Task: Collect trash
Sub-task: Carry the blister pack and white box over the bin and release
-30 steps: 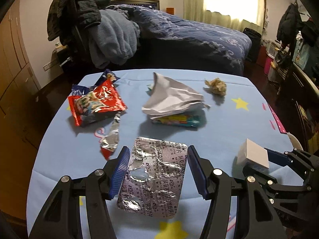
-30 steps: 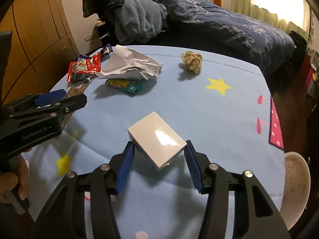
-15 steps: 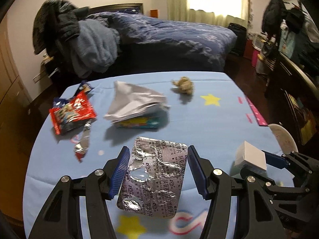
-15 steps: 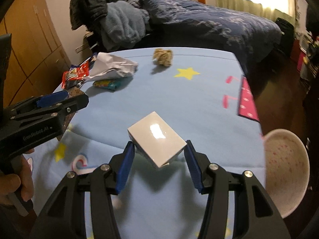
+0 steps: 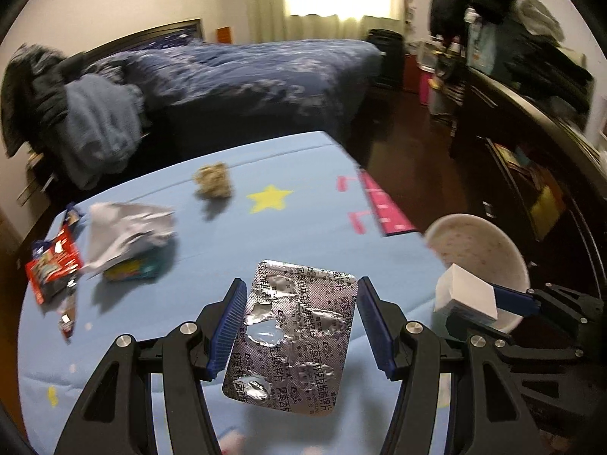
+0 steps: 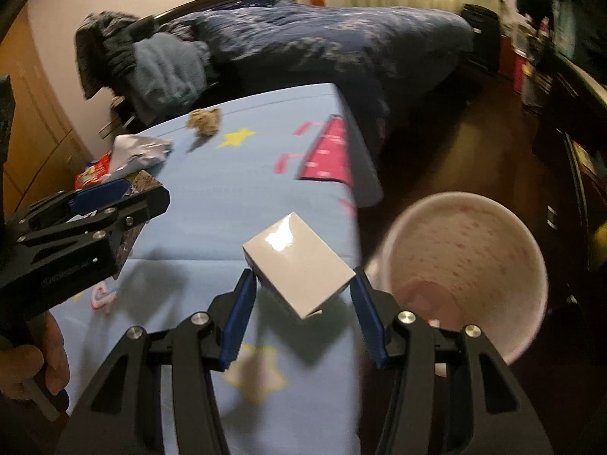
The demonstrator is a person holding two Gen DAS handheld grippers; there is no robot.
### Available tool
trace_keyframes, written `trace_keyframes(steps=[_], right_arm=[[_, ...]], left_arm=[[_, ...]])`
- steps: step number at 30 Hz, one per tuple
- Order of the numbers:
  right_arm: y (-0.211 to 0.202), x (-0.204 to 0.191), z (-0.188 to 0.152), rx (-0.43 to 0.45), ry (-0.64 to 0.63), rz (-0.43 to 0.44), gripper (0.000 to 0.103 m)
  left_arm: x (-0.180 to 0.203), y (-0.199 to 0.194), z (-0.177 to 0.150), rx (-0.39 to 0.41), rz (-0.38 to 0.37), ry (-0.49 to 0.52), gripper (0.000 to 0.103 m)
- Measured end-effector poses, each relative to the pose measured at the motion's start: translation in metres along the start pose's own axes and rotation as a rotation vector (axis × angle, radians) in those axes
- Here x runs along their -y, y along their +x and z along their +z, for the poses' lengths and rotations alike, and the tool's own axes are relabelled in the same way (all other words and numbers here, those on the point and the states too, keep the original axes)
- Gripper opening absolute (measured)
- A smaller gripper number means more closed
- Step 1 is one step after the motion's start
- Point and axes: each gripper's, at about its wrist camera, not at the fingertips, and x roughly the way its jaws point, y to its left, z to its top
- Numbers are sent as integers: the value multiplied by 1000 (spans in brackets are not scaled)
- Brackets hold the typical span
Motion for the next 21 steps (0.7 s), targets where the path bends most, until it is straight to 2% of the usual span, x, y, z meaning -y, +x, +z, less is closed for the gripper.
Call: trace_keyframes(steps=[21], right_arm=[[-24,122,-25,25,229,-195,52]], left_arm=[[126,38,35,-22,-223,190,60]])
